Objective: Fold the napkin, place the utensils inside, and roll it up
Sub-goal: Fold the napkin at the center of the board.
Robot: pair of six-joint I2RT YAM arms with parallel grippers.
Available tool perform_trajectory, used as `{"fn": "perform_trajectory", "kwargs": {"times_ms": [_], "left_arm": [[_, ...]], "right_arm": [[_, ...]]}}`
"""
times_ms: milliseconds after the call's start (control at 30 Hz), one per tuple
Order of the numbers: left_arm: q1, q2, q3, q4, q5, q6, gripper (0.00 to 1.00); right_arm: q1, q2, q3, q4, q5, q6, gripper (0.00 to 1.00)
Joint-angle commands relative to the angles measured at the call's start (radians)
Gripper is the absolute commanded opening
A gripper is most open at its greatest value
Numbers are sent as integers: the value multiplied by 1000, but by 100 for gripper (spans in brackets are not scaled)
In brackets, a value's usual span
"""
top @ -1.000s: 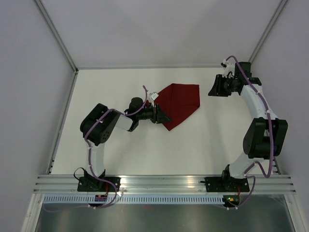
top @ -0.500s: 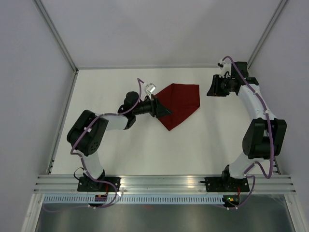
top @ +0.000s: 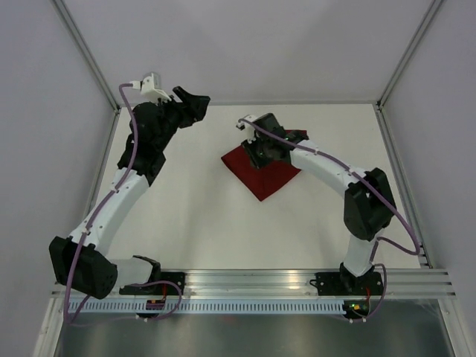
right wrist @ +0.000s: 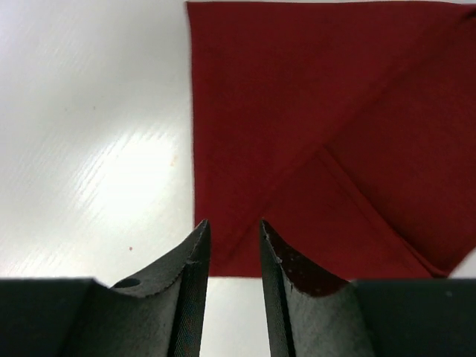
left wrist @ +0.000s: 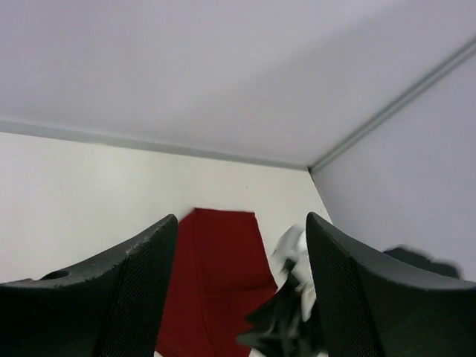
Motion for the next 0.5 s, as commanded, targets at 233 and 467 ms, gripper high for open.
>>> {"fn": "perform_trajectory", "kwargs": {"times_ms": [233,467], "left_arm": [[16,-54,237,-270,-152,26,76],[20,-51,243,-271,-142,65,77]], "right_arm": [[205,248,85,93,358,-38,46],[262,305,107,128,478,-67,55]]}}
